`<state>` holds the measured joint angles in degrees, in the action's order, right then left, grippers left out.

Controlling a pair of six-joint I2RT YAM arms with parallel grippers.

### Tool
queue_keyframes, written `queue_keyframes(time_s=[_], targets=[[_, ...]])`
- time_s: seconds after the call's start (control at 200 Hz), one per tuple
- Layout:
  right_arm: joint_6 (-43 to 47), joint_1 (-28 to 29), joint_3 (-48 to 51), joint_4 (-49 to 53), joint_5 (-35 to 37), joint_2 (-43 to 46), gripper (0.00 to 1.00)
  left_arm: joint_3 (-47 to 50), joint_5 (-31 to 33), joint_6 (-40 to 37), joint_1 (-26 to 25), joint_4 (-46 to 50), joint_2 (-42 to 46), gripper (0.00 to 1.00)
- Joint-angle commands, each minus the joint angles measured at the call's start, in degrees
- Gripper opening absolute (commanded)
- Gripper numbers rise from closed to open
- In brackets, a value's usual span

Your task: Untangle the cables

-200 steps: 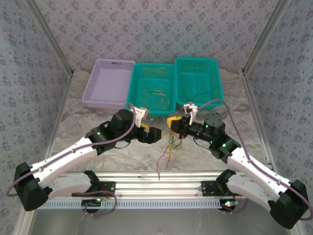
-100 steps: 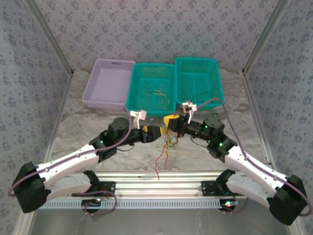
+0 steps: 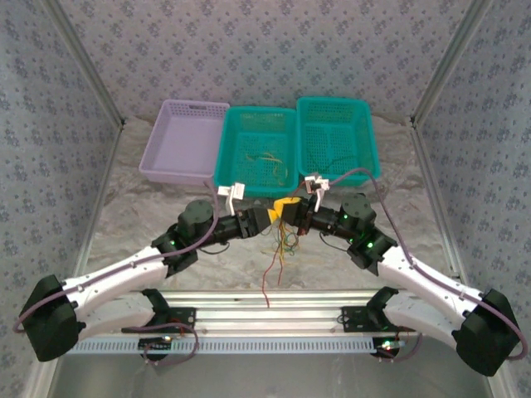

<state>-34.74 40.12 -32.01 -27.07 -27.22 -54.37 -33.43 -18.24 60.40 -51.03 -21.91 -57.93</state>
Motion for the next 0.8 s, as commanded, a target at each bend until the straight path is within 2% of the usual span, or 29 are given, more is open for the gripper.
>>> queue_keyframes(time_s=[0.0, 0.085, 0.175, 0.35, 0.575, 0.715, 0.794], targets=[[0.2, 0.1, -0.3, -0.8, 0.8, 1.0, 0.00, 1.1, 0.0, -1.7, -0.2, 4.7, 4.9, 0.80], [0.4, -0.1, -0.3, -0.4, 1.2, 1.8, 0.00, 1.8, 1.7, -3.6, 0.5, 10.1, 9.3, 0.89], [0.4, -0.1, -0.7, -0.5, 1.3, 1.9, 0.00, 2.9, 1.3, -3.0, 1.0, 10.0, 10.7, 0.89], [0.1, 0.5, -1.8, -1.6, 0.5, 0.6, 0.00, 4.6, -1.4, 1.4, 0.7, 0.6, 6.1, 0.86], [0.5, 0.9, -2.0, -1.5, 1.7, 0.8, 0.00, 4.1, -2.8, 2.6, 0.3, -1.6, 4.9, 0.83], [0.5, 1.7, -1.9, -2.6, 2.0, -0.2, 0.00, 6.3, -2.2, 5.9, -0.2, -6.2, 5.1, 0.78], [0.5, 2.3, -1.9, -3.3, 2.4, -1.0, 0.00, 6.8, -1.9, 6.6, -0.8, -8.7, 4.8, 0.71]])
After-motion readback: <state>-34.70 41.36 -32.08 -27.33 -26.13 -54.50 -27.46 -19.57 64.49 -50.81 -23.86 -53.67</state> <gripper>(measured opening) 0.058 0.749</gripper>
